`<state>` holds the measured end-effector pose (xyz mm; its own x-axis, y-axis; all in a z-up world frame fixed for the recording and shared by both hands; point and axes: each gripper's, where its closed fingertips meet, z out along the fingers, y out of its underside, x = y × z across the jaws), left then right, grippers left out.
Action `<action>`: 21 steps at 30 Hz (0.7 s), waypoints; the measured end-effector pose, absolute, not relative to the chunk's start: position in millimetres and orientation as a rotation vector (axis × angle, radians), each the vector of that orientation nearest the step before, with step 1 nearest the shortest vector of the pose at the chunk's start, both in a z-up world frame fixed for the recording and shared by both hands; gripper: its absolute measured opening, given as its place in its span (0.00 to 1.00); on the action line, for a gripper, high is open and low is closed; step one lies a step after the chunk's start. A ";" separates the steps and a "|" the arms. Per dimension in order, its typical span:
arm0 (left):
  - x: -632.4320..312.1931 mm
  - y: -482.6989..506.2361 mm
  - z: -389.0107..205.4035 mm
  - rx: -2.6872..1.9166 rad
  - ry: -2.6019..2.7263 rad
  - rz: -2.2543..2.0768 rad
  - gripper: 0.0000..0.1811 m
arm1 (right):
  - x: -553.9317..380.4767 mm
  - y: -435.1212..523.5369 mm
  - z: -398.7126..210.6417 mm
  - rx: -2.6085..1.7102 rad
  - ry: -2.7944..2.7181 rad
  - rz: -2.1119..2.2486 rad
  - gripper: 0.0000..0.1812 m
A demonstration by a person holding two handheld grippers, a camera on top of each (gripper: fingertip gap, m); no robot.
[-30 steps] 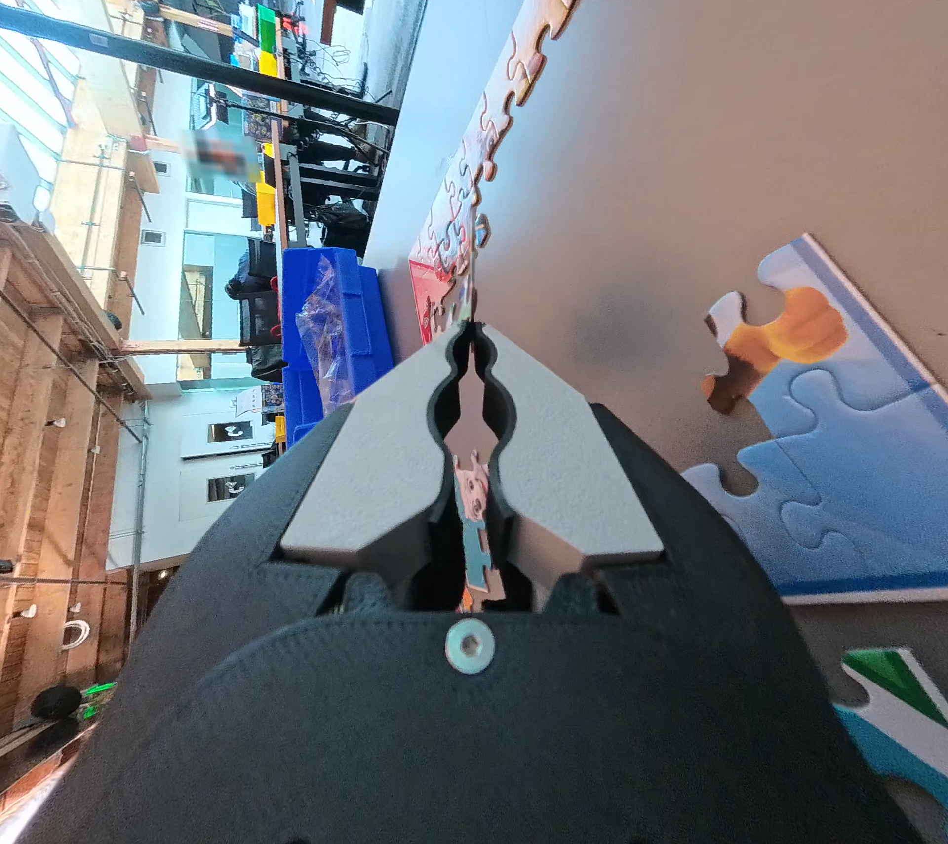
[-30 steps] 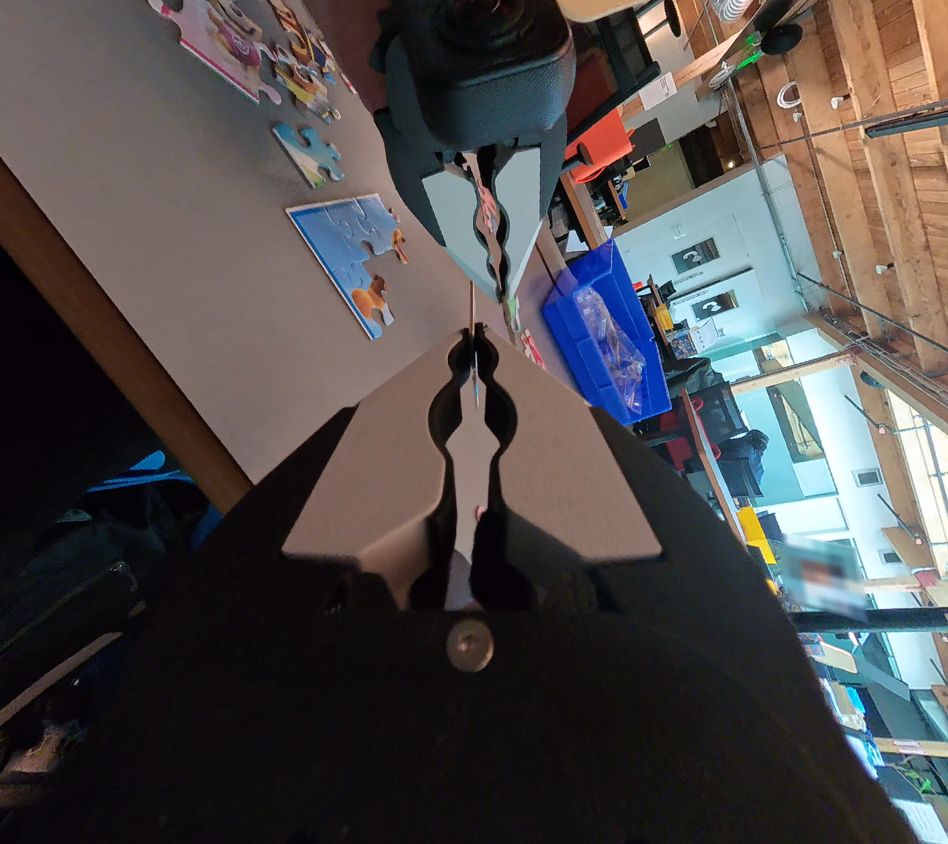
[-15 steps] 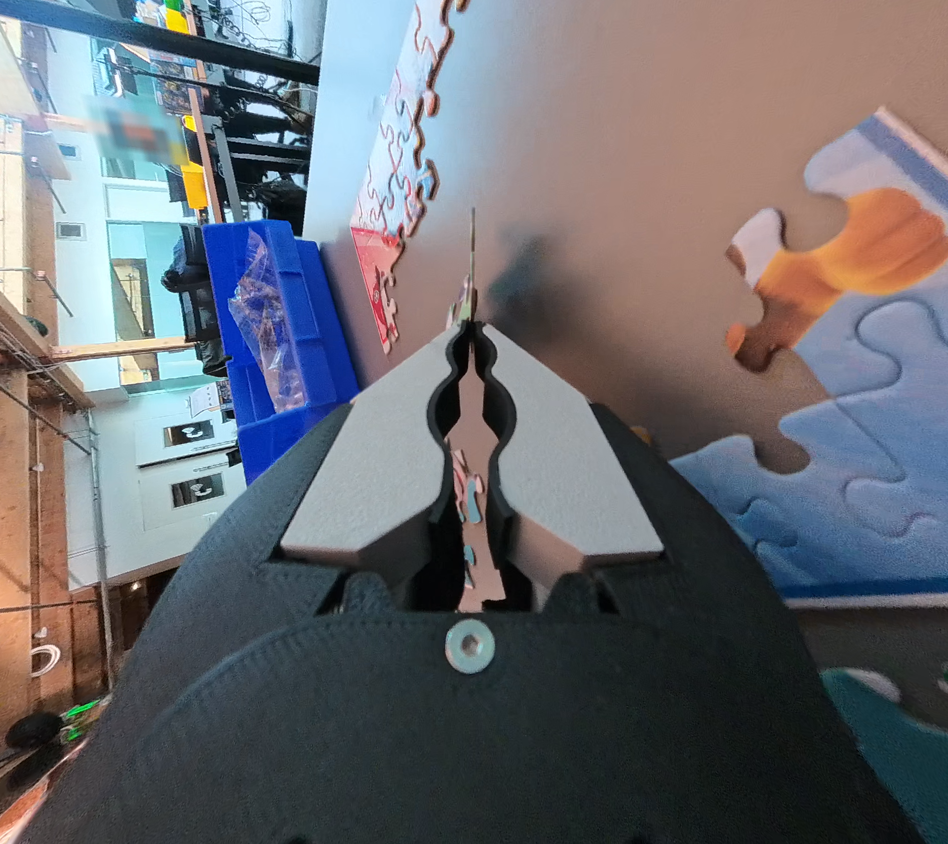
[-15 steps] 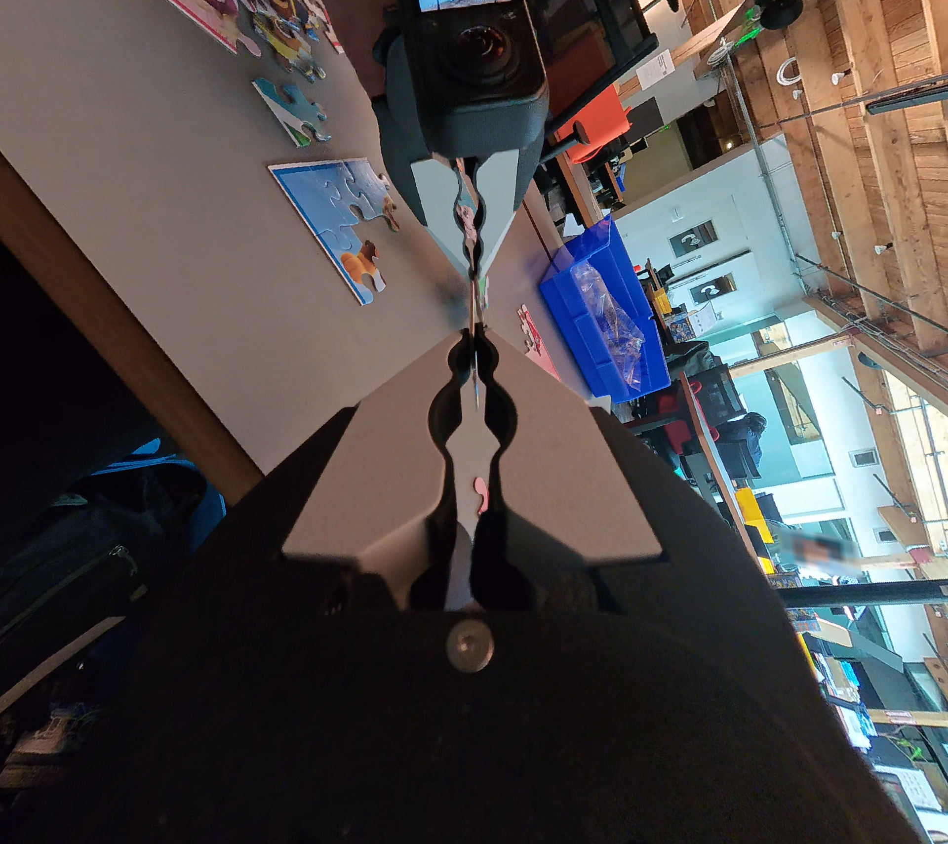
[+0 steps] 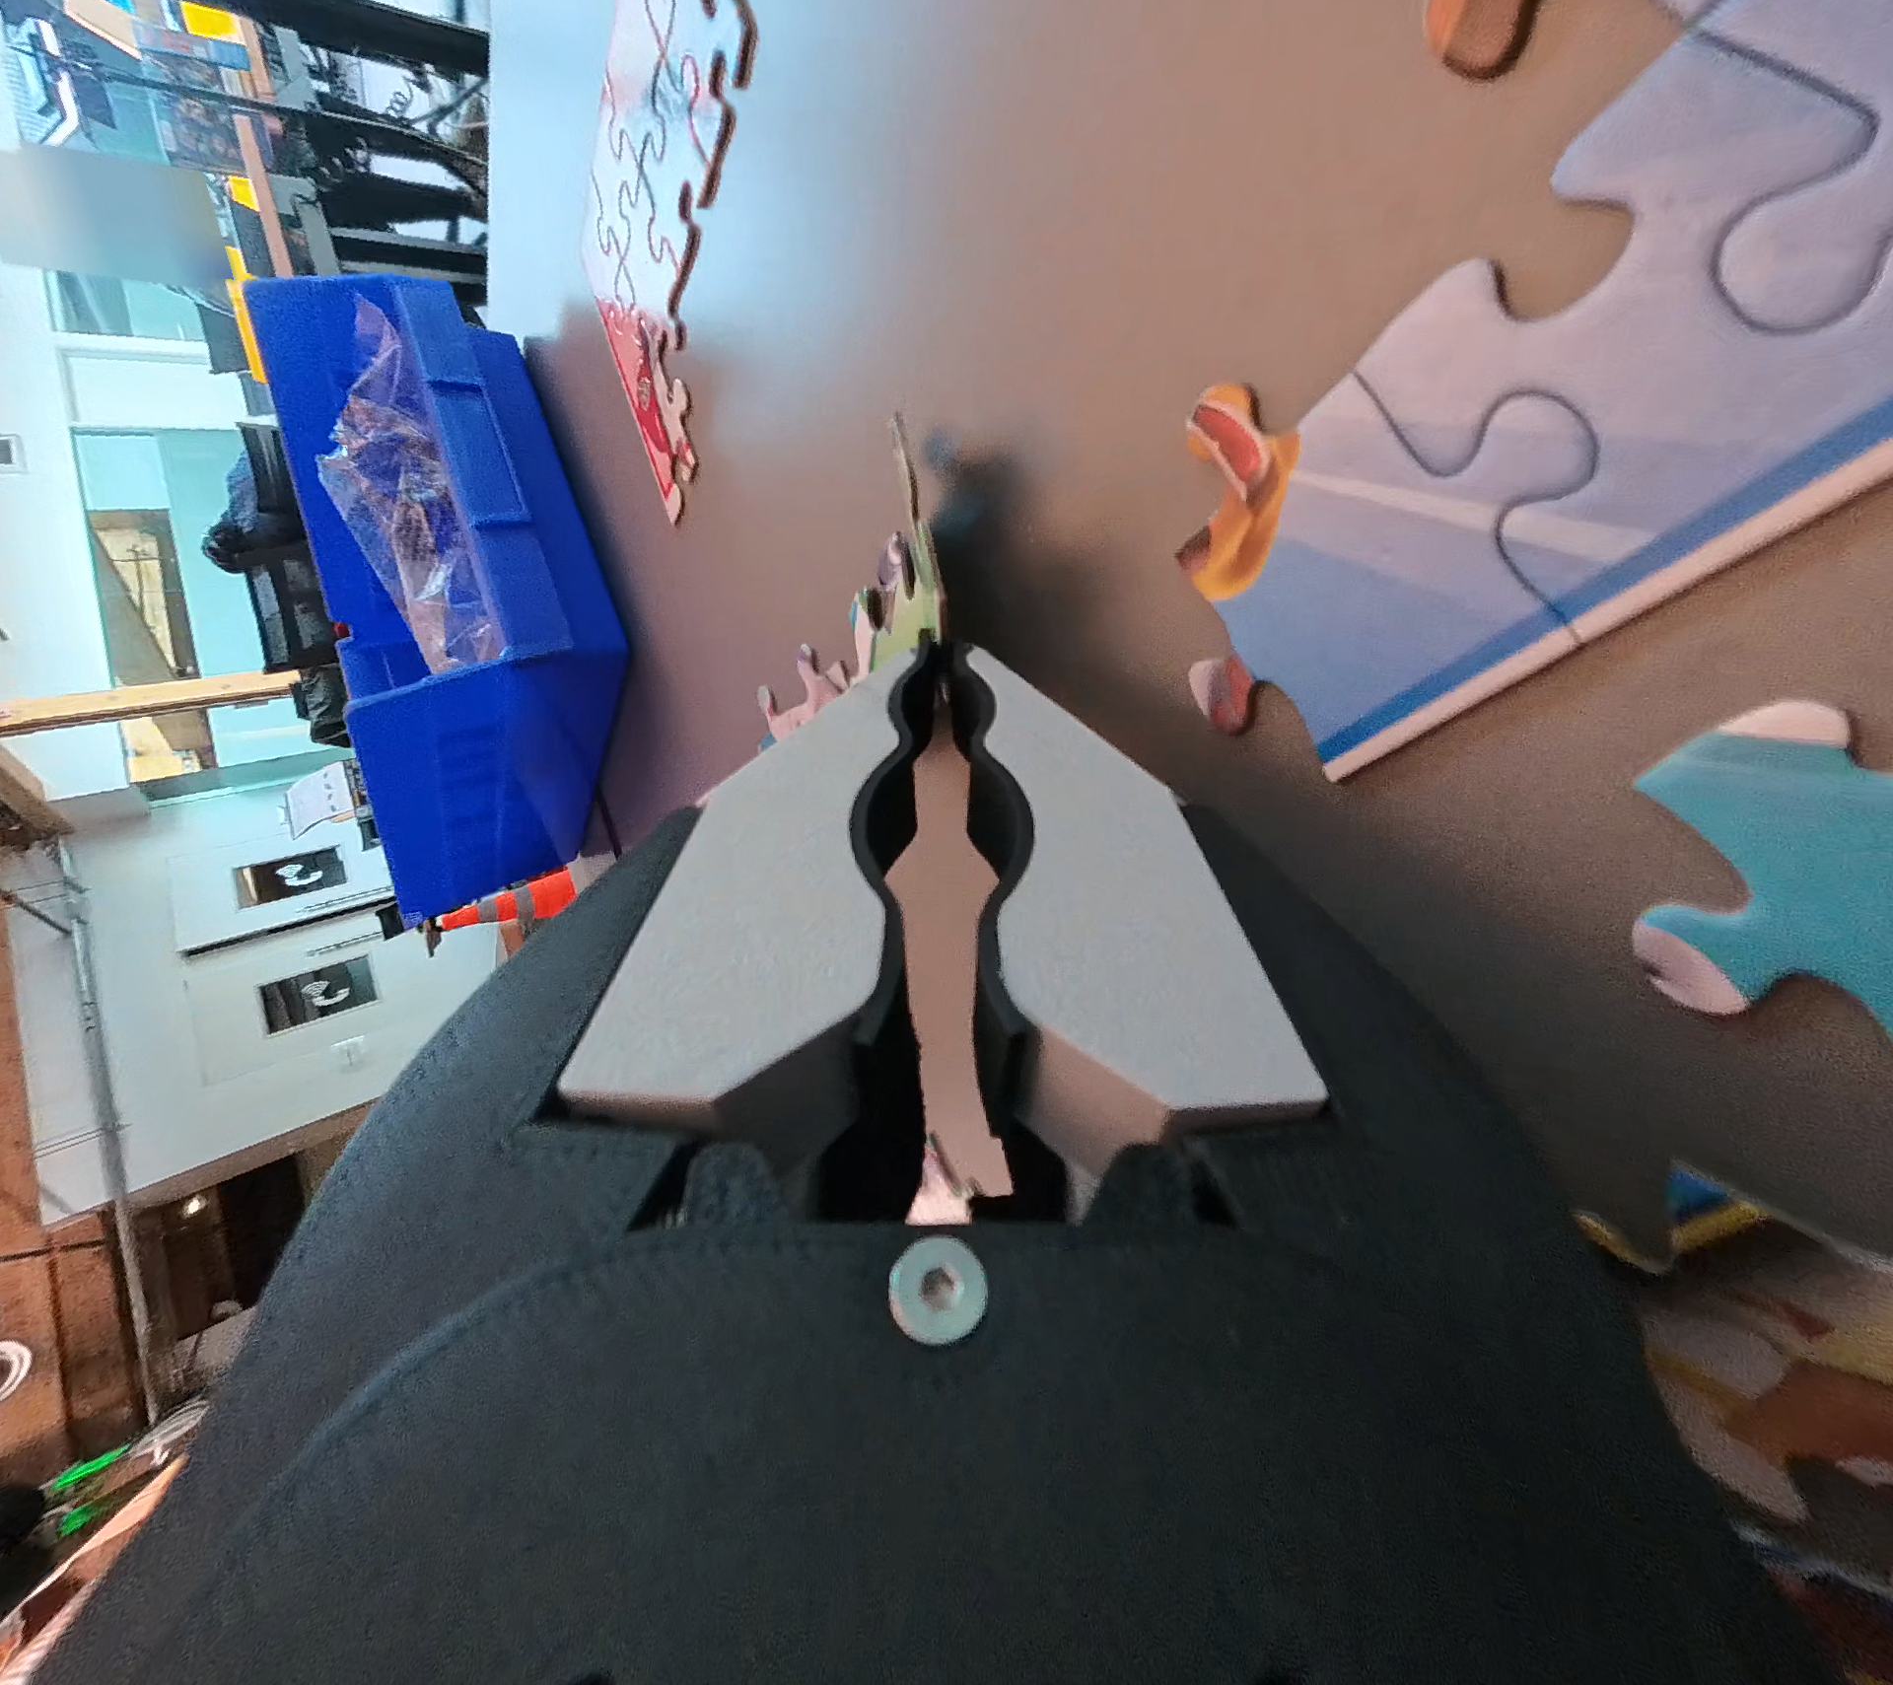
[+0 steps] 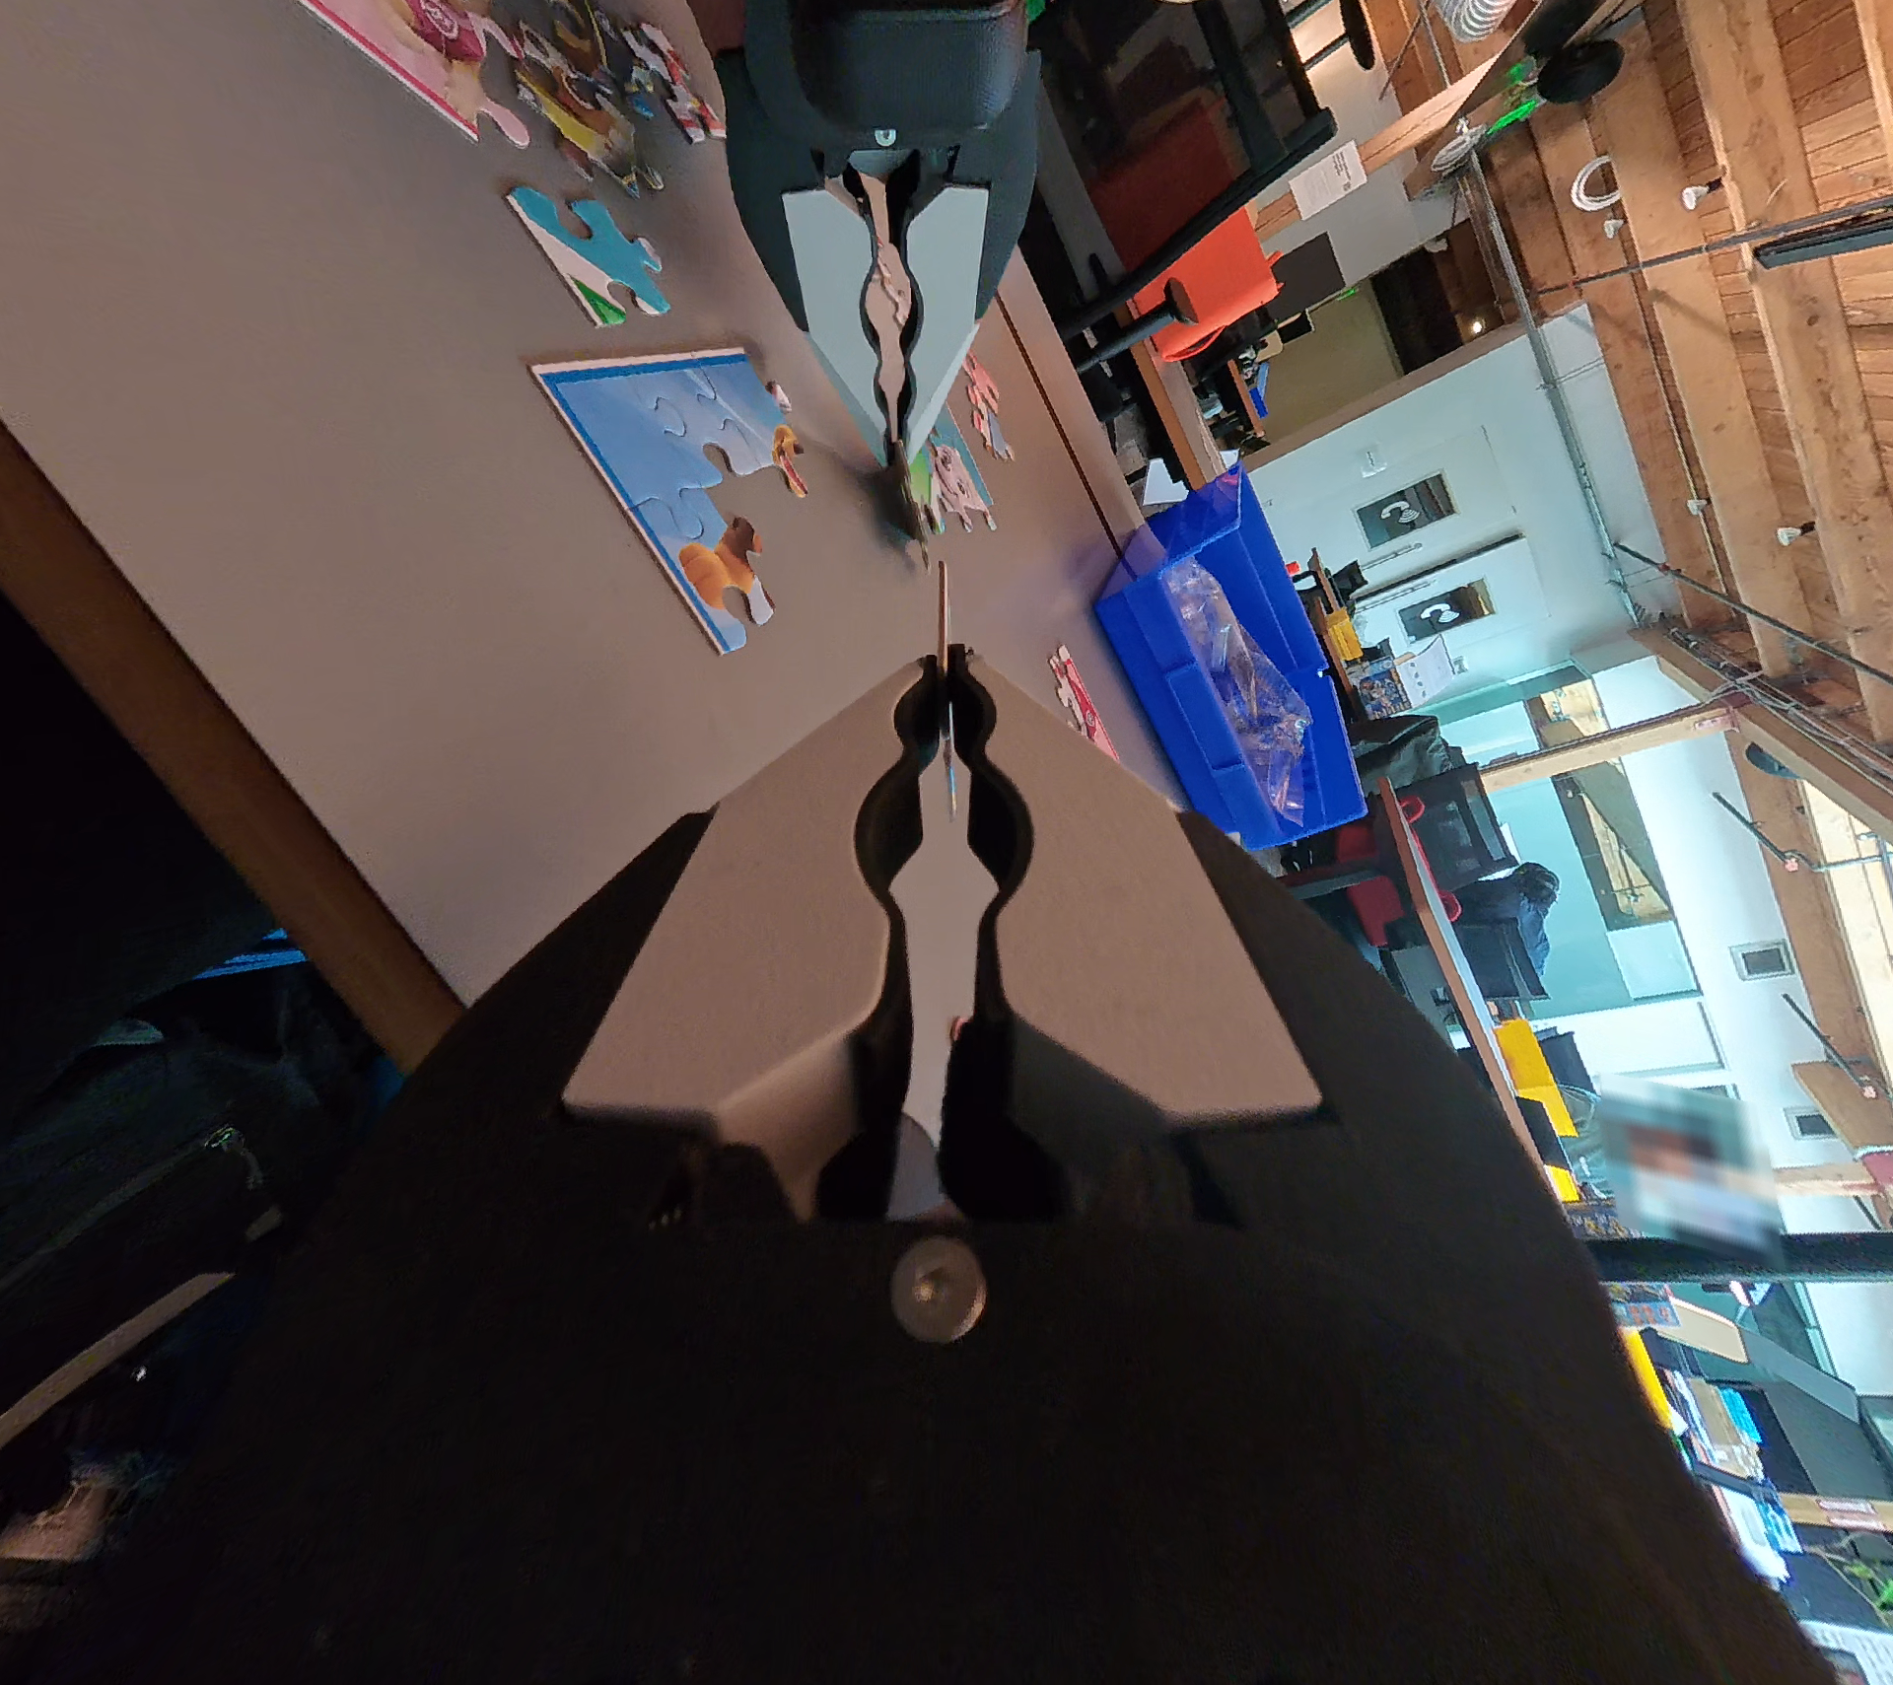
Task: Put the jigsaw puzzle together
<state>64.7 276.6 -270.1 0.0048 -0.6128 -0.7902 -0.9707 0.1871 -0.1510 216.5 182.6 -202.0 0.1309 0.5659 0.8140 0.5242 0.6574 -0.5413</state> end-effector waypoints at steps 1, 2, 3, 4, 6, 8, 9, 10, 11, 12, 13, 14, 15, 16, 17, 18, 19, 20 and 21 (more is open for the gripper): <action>63.5 275.3 -272.1 -1.521 1.705 0.577 0.01 | 215.0 183.4 -202.0 -0.946 -1.513 0.037 0.00; 62.5 274.1 -274.0 -1.533 1.713 0.566 0.02 | 213.3 184.2 -201.4 -0.944 -1.516 0.037 0.00; 61.4 273.6 -273.9 -1.537 1.714 0.563 0.02 | 211.4 184.8 -200.5 -0.941 -1.519 0.038 0.00; 59.9 272.7 -273.8 -1.546 1.714 0.554 0.02 | 209.0 185.6 -199.5 -0.938 -1.524 0.037 0.00; 56.5 271.4 -271.5 -1.576 1.699 0.522 0.05 | 203.1 188.5 -197.8 -0.933 -1.537 0.028 0.00; 53.6 269.0 -268.8 -1.609 1.688 0.480 0.10 | 195.2 192.4 -199.0 -0.926 -1.562 0.018 0.00; 51.7 267.7 -268.3 -1.633 1.689 0.460 0.11 | 190.9 194.4 -200.9 -0.920 -1.580 0.011 0.00; 49.4 267.6 -266.1 -1.642 1.687 0.460 0.14 | 186.6 196.2 -203.2 -0.913 -1.598 0.003 0.00; 47.0 266.0 -264.7 -1.652 1.694 0.450 0.15 | 182.6 197.9 -204.6 -0.907 -1.612 -0.003 0.00; 44.5 263.3 -264.4 -1.672 1.703 0.426 0.15 | 178.7 199.4 -205.3 -0.905 -1.621 -0.003 0.00; 41.2 262.4 -262.7 -1.692 1.700 0.412 0.14 | 175.1 200.9 -205.7 -0.906 -1.628 0.000 0.00; 39.5 262.8 -259.4 -1.709 1.683 0.390 0.11 | 171.8 203.1 -206.3 -0.911 -1.635 0.000 0.00; 40.9 263.6 -256.2 -1.732 1.656 0.342 0.09 | 168.8 205.9 -206.8 -0.914 -1.640 -0.004 0.00; 45.6 265.1 -252.8 -1.747 1.624 0.286 0.08 | 165.6 208.3 -207.0 -0.913 -1.646 -0.008 0.00; 51.4 266.8 -250.4 -1.755 1.602 0.241 0.07 | 162.3 210.9 -207.2 -0.914 -1.651 -0.013 0.00; 55.6 270.0 -249.9 -1.762 1.591 0.225 0.04 | 158.9 214.0 -207.4 -0.921 -1.655 -0.020 0.00; 59.0 274.1 -251.5 -1.778 1.584 0.214 0.03 | 155.3 217.0 -208.0 -0.927 -1.660 -0.023 0.00; 62.1 277.1 -256.1 -1.816 1.575 0.182 0.03 | 151.6 219.4 -208.9 -0.930 -1.667 -0.026 0.00; 64.1 278.3 -263.8 -1.864 1.576 0.145 0.01 | 148.0 220.9 -209.8 -0.927 -1.673 -0.030 0.00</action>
<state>64.1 278.3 -263.8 0.2594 -0.8302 -0.4935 -0.9064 -0.0329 -0.4212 148.0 220.9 -209.8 -0.0221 0.5515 0.8339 0.5811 0.6858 -0.4382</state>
